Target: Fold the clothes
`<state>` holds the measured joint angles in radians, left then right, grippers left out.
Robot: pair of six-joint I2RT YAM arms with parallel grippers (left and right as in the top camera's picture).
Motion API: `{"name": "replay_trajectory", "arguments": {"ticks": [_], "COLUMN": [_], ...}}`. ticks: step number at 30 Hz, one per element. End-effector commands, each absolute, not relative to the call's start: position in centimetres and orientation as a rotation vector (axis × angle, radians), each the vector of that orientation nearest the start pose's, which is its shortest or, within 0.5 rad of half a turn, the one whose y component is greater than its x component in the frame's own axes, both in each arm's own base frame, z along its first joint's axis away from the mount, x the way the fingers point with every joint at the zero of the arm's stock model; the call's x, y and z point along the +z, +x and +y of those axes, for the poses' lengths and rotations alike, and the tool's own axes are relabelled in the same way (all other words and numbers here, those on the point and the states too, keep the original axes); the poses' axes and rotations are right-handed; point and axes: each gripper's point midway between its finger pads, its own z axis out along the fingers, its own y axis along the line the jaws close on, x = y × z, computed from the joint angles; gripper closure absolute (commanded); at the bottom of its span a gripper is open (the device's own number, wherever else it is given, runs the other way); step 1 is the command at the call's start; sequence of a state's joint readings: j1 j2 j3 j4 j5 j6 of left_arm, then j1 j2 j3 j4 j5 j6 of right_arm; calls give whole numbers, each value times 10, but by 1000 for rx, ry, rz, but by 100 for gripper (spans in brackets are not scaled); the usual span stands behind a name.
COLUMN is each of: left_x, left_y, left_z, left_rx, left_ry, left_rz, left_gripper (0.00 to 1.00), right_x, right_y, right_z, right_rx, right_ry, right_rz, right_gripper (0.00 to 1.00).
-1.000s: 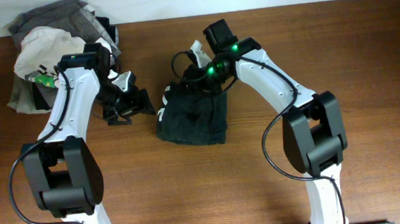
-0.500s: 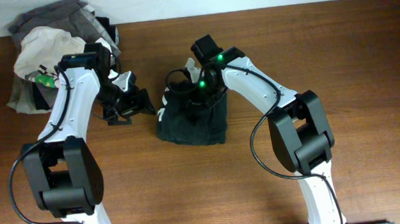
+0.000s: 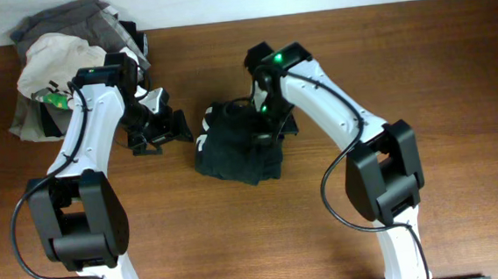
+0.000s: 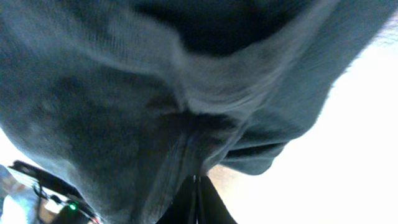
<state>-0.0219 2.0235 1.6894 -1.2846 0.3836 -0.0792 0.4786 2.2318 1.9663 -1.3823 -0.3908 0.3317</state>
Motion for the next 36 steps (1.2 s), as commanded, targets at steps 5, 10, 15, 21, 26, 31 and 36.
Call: {"name": "replay_trajectory", "arguments": {"ticks": [5,10,15,21,26,31,36], "left_x": [92,92,92,92,92,92,92], "left_y": [372,373,375,376,376,376,376], "left_z": [-72,-72,-72,-72,-72,-72,-72], "left_rx": [-597,-596,-596,-595,-595,-594,-595], "left_ry": [-109,-108,-105,-103,-103,-103,-103], "left_rz": [3159,3154,3146,3140,3140,3140,3139], "left_gripper": [17,16,16,16,16,16,16], "right_x": [20,32,105,178,161,108,74], "right_y": [294,306,344,381,406,410,410], "right_z": [248,157,154,221,267,287,295], "right_rx": [317,-290,-132,458,745,865,927], "right_ry": [-284,17,64,-195,-313,-373,-405], "right_rz": [3393,3373,3167,2906,2821,2890,2930], "right_gripper": [96,96,96,66,56,55,56]}}
